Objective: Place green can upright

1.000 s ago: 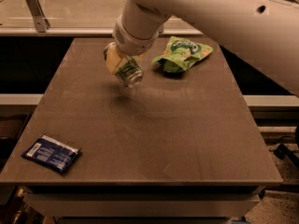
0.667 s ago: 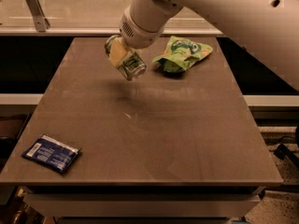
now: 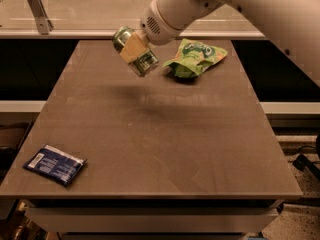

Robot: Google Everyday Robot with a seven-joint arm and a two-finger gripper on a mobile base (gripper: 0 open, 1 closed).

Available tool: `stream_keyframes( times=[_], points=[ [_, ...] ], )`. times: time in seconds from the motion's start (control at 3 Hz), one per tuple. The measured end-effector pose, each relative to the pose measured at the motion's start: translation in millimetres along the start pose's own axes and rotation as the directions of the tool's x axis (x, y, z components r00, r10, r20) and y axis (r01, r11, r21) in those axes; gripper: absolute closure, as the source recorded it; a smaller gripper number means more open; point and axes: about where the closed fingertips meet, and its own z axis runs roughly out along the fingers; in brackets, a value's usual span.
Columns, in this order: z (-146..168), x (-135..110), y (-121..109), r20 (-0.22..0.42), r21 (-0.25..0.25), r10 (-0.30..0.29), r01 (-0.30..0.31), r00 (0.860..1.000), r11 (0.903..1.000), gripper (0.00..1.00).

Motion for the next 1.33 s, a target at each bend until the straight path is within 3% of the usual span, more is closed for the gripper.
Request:
stream_keyframes(
  times=[0.33,0.67,1.0,1.33],
  points=[
    [-6.1,-6.6,7.2,0.134,-0.041,-0.066,0.072,0.989,0.9965,1.00],
    [-9.7,-13.9,16.0,0.252,-0.065,-0.119,0.139,0.960,0.9881,1.00],
    [-9.0,-23.2,19.8,0.325,-0.095,-0.165,0.206,0.931,0.9739,1.00],
    [-2.4,-31.0,19.1,0.372,-0.148,-0.210,0.281,0.904,0.9484,1.00]
  ],
)
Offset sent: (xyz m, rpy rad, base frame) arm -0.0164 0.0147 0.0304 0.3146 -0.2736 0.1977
